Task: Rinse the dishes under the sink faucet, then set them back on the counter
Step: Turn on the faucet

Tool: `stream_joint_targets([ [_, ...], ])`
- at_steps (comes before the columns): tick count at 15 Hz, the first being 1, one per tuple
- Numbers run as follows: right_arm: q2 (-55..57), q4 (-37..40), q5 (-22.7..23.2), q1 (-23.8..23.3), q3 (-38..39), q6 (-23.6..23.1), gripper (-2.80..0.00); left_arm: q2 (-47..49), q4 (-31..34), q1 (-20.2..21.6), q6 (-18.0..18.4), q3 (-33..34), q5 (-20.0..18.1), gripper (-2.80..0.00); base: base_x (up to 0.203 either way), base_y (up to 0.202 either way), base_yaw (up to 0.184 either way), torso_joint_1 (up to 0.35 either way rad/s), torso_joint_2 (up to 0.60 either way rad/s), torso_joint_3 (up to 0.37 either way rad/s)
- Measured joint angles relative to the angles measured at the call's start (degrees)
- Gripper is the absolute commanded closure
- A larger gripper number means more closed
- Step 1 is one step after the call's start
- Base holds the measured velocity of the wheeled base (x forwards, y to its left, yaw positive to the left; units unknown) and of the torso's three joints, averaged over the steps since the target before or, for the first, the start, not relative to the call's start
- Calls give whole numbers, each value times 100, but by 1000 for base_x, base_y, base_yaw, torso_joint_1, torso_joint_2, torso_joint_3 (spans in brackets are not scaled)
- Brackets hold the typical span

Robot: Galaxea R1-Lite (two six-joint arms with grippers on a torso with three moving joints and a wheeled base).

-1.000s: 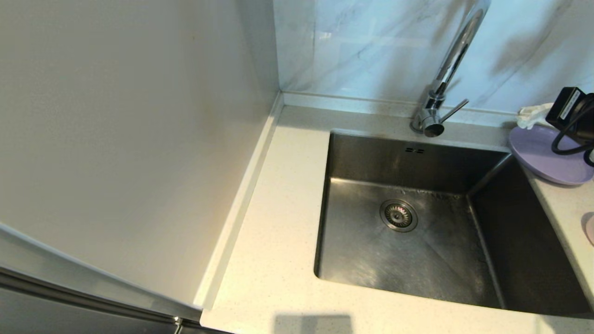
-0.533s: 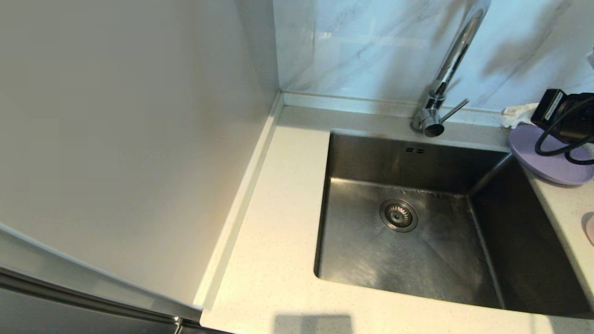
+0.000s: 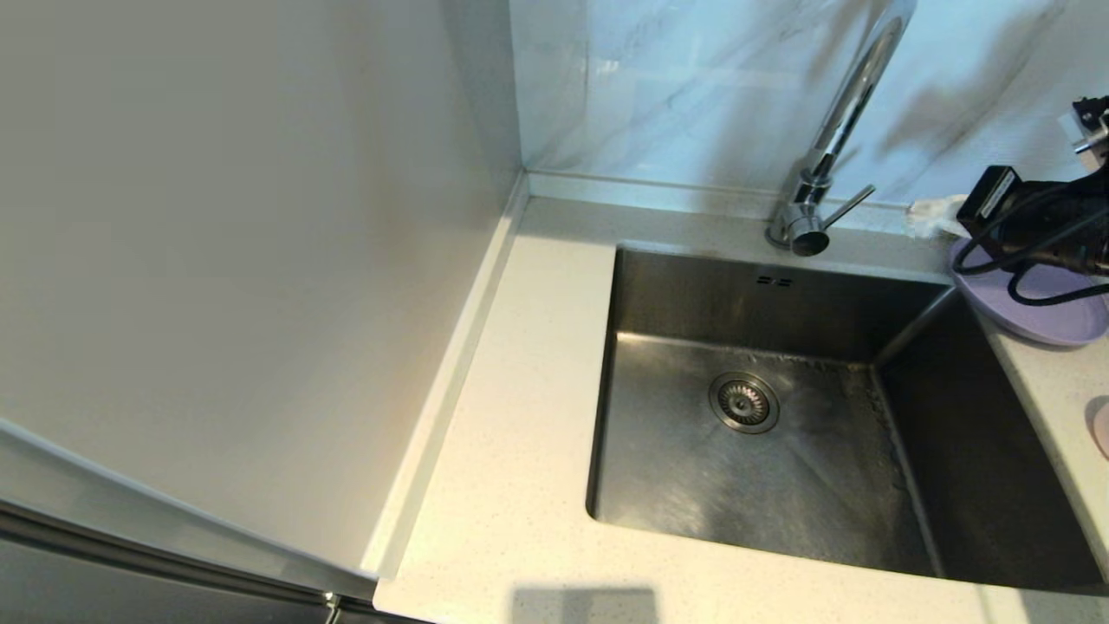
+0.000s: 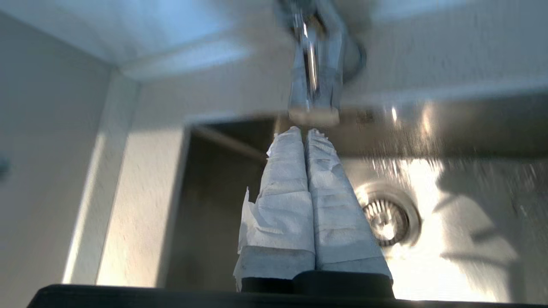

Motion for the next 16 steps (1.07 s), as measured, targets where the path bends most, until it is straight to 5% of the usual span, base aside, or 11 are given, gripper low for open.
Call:
stream_joint_targets([
  [6,673,-420,-265,-2,-1054,70,0,0,0,-2,2,0,-2,0,0,0,0,0,0,0],
  [16,1349,-500,-243,6,-1763,-62,0,0,0,0,0,0,-1,0,0,0,0,0,0,0],
])
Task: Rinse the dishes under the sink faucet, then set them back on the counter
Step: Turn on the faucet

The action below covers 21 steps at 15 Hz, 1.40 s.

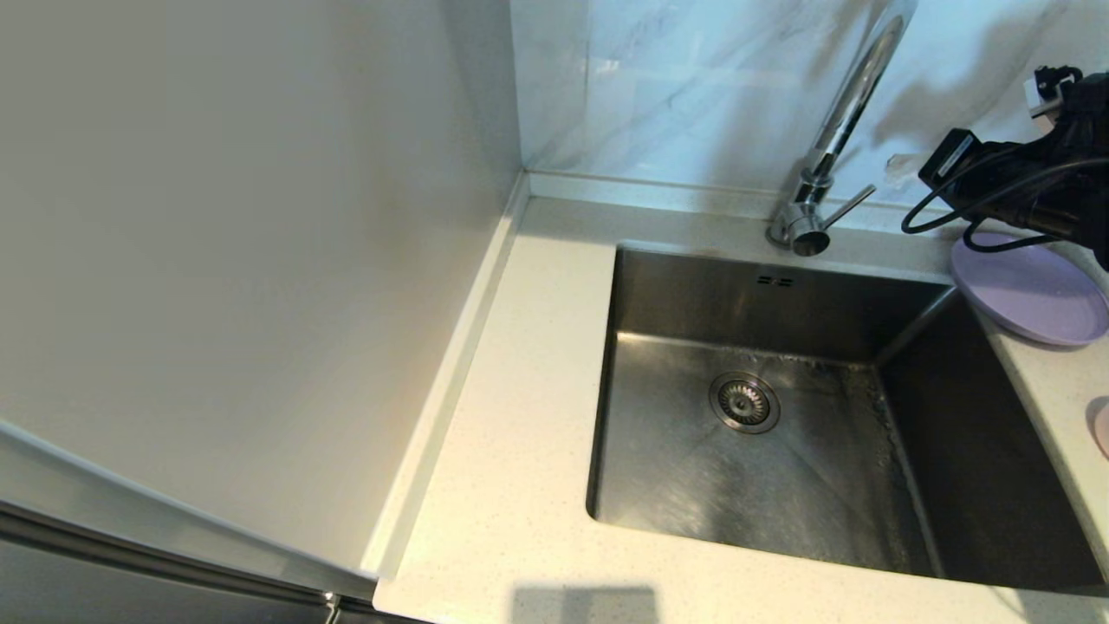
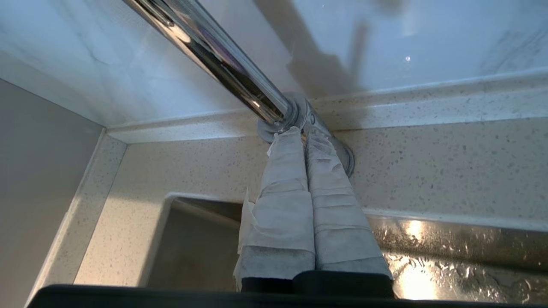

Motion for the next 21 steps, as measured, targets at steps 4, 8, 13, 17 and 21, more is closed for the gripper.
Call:
stream_joint_targets([
  [4,107,7,17,75,-81,0,0,0,0,0,2,0,-1,0,0,0,0,0,0,0],
  [8,148,24,135,151,-55,-8,0,0,-2,0,1,0,0,0,0,0,0,0,0,0],
  [13,121,29,230,165,66,-22,0,0,0,0,0,0,1,0,0,0,0,0,0,0],
  [17,24,27,383,154,271,-52,0,0,-1,-2,0,0,1,0,0,0,0,0,0,0],
  [21,-159,28,624,138,663,-256,0,0,0,0,0,0,-1,0,0,0,0,0,0,0],
])
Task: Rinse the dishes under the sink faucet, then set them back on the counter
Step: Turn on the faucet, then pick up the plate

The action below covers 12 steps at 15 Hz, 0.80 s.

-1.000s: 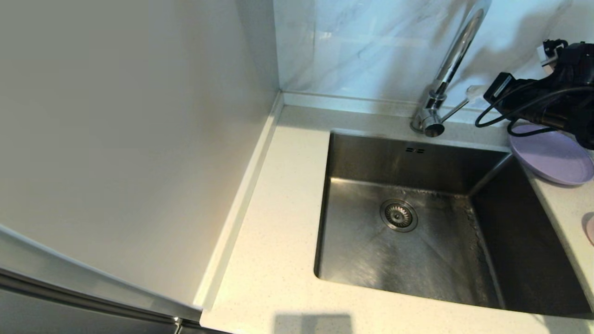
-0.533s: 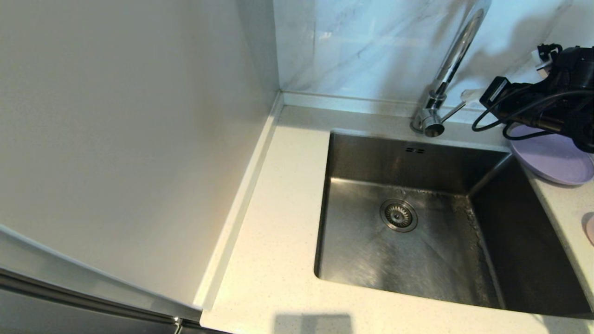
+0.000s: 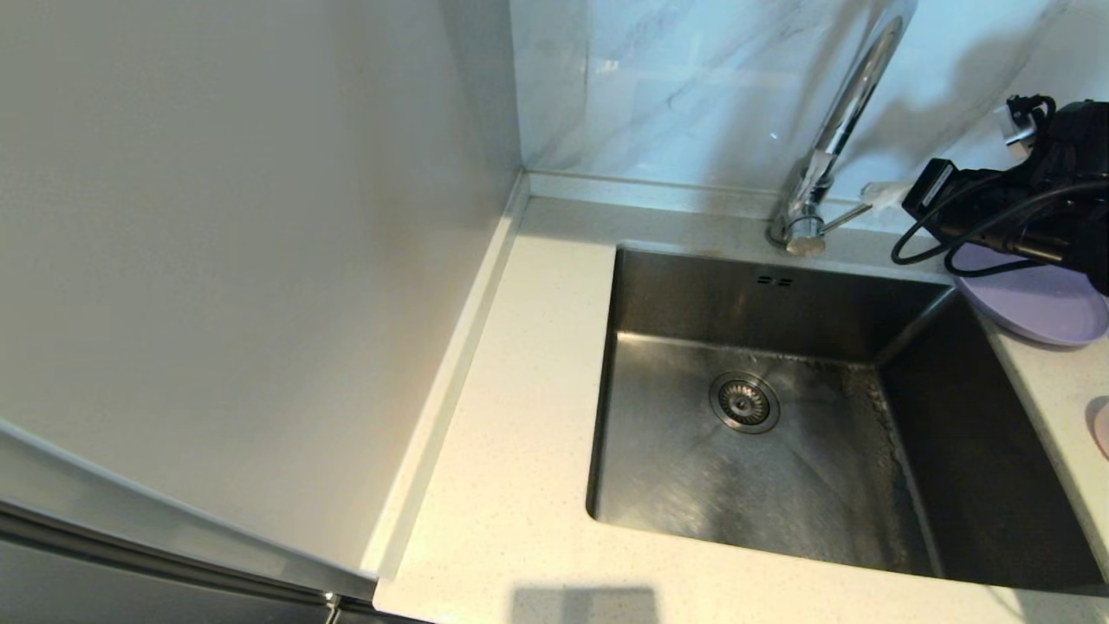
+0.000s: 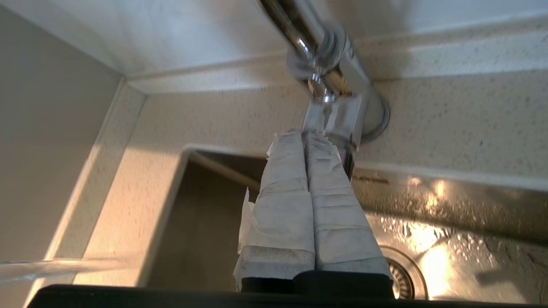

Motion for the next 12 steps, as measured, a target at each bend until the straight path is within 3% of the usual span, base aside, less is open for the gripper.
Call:
stream_joint_targets([
  [8,-188,105,-88,-19,-22,-173,0,0,0,0,-2,0,0,0,0,0,0,0,0,0],
  [10,-212,516,-197,-100,-302,-456,0,0,0,0,0,0,0,0,0,0,0,0,0,0],
  [12,-281,1206,-664,-140,-605,-763,0,0,0,0,-2,0,1,0,0,0,0,0,0,0],
])
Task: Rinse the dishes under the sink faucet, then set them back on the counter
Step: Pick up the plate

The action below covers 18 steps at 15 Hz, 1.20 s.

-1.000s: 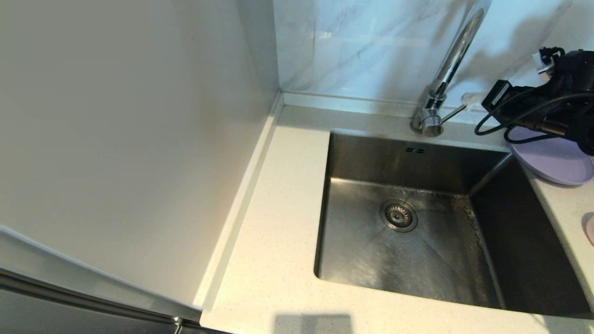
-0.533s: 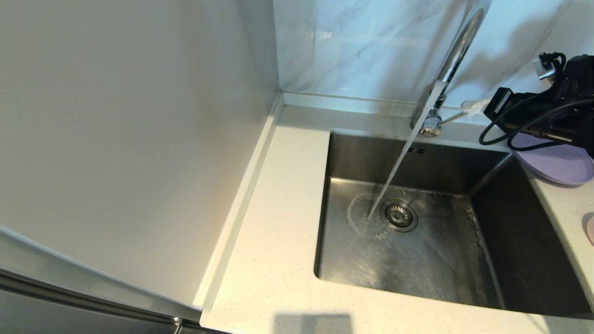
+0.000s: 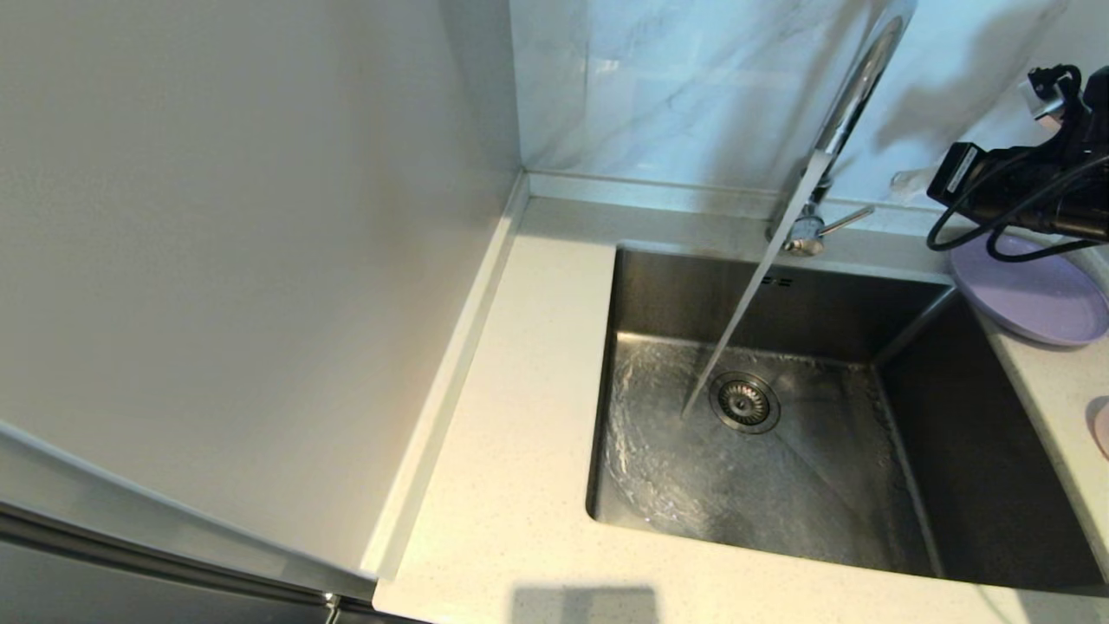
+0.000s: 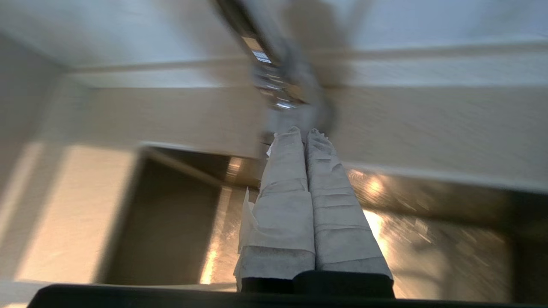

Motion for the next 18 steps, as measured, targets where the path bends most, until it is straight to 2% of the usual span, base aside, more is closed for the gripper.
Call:
stream_joint_targets([
  [2,-165,784,-542,-60,-163,-138,0,0,-2,0,2,0,2,0,0,0,0,0,0,0],
  [4,-395,1459,-761,-194,-202,-152,0,0,-2,0,1,0,-1,0,0,0,0,0,0,0],
  [8,-920,3348,-1688,-287,-179,-191,0,0,0,0,2,0,2,0,0,0,0,0,0,0],
  [10,-1165,3998,-2116,-312,29,-540,0,0,-2,0,4,0,-1,0,0,0,0,0,0,0],
  [13,-1481,4105,-2829,-459,592,-1637,0,0,-2,0,2,0,-1,0,0,0,0,0,0,0],
  [15,-1626,4102,-3012,-605,808,-2251,0,0,-1,0,2,0,-1,0,0,0,0,0,0,0],
  [18,-1672,4091,-3168,-670,890,-2354,0,0,0,0,0,0,-1,0,0,0,0,0,0,0],
])
